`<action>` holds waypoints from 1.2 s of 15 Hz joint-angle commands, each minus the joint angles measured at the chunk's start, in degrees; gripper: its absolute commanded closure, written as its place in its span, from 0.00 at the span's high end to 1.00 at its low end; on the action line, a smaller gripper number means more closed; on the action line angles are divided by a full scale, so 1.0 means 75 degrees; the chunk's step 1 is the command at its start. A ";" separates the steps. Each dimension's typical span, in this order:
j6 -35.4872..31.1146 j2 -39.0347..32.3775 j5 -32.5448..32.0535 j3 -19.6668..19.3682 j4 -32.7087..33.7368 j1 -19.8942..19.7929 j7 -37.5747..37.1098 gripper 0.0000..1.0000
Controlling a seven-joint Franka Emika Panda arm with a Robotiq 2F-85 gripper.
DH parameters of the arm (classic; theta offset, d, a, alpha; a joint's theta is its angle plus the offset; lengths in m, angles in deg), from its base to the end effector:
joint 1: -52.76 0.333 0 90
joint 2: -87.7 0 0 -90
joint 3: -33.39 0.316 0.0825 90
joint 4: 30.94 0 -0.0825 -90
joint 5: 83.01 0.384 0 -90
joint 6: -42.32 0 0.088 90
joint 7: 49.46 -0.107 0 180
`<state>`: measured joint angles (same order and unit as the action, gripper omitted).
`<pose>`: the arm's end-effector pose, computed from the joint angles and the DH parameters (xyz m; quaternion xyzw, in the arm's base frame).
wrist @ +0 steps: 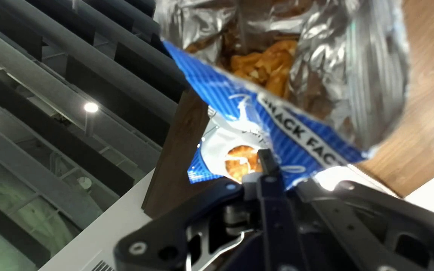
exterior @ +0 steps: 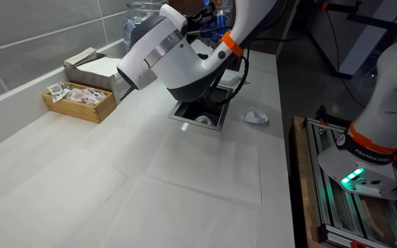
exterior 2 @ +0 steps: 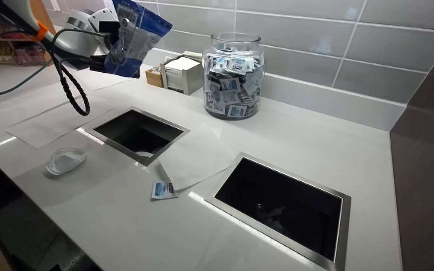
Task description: Empty the blue packet into the garbage shoot
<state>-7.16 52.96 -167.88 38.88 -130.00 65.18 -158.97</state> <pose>0.5870 0.0347 0.3260 0.4142 -0.3868 0.3660 0.7381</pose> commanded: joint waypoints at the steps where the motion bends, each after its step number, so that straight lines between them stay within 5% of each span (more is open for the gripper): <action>1: 0.0160 -0.0215 -0.0092 -0.0870 0.0073 0.0643 -0.0179 0.00; 18: -0.0463 -0.0075 -0.0274 0.0006 0.0142 0.0104 -0.0713 0.00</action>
<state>-8.17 51.90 -170.21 36.45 -129.06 67.93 -163.62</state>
